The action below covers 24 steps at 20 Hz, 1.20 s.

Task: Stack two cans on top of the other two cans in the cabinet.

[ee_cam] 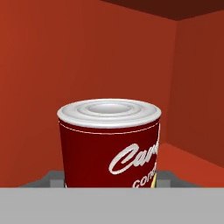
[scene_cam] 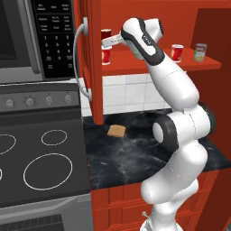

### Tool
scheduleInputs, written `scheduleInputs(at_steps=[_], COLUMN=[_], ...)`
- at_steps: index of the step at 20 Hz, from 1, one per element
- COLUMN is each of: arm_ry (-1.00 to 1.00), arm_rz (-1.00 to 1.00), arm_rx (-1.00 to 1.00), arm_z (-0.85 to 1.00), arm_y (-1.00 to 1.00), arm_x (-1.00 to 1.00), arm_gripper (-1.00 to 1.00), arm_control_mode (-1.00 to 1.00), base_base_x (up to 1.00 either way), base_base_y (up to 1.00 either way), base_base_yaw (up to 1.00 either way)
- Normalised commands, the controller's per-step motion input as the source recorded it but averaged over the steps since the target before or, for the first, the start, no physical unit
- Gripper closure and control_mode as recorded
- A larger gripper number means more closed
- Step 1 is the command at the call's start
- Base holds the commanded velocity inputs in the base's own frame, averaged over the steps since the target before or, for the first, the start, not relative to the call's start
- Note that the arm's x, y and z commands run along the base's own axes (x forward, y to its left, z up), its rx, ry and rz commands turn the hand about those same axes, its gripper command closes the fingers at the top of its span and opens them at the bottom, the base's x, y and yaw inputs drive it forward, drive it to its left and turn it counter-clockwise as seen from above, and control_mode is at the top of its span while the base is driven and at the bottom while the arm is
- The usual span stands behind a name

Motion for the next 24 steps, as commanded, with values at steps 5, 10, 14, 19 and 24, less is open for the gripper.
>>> scheduleInputs(at_steps=[5, 10, 14, 19, 24], arm_ry=[-0.05, -0.12, -0.04, 0.0, 0.0], arm_rz=[0.0, 0.0, 0.0, 0.0, 0.0], arm_rx=[0.0, 0.0, 0.0, 0.0, 0.0], arm_z=[-0.02, 0.01, 0.0, -0.06, -0.05], arm_y=[0.0, 0.0, 0.0, 0.0, 0.02], arm_x=[0.03, 0.07, 0.11, 0.08, 0.12], arm_gripper=[1.0, 1.0, 1.0, 1.0, 1.0], arm_control_mode=[-1.0, -1.0, -1.0, -1.0, -1.0], base_base_x=[0.0, 0.0, 0.0, 0.0, 0.0], base_base_y=[0.0, 0.0, 0.0, 0.0, 0.0], base_base_yaw=[0.0, 0.0, 0.0, 0.0, 0.0])
